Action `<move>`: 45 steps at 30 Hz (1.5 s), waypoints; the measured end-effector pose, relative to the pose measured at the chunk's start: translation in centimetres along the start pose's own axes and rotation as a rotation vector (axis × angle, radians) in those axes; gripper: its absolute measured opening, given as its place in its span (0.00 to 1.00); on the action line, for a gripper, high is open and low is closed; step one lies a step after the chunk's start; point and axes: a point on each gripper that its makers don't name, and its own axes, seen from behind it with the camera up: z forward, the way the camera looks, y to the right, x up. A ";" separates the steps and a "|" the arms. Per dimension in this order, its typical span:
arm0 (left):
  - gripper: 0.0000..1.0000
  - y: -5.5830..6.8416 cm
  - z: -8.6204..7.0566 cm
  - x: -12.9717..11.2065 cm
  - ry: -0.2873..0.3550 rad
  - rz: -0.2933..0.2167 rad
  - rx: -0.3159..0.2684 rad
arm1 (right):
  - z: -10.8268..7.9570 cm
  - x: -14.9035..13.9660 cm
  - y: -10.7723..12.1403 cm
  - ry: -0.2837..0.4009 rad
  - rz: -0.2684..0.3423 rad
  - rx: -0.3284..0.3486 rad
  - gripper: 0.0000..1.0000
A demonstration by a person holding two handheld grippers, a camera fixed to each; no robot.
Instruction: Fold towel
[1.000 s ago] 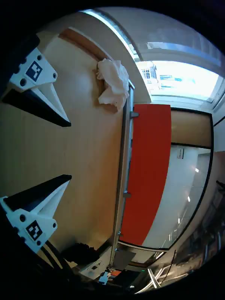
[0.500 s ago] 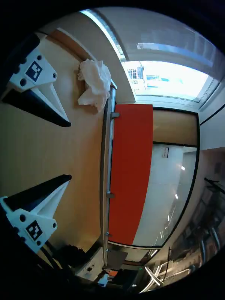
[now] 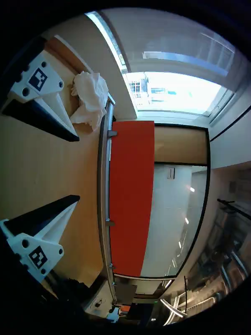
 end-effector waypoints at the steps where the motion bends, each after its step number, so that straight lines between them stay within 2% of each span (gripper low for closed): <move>1: 0.94 -0.1 0.0 0.1 0.003 -0.002 0.001 | 0.0 0.0 -0.5 0.002 -0.001 0.004 1.00; 15: 0.94 -1.1 -0.1 1.2 0.044 -0.015 0.007 | 0.1 0.3 -8.1 0.022 0.035 0.091 1.00; 27: 0.94 -1.7 -0.1 1.2 0.073 -0.024 0.005 | 0.5 -0.3 -11.7 0.025 0.030 0.113 1.00; 36: 0.94 -2.5 1.0 -2.1 0.093 -0.015 0.006 | 0.7 -2.2 -12.7 0.046 -0.018 0.101 1.00; 45: 0.94 -2.3 2.1 -6.4 0.108 0.008 -0.010 | 1.0 -5.6 -12.6 0.023 -0.041 0.082 1.00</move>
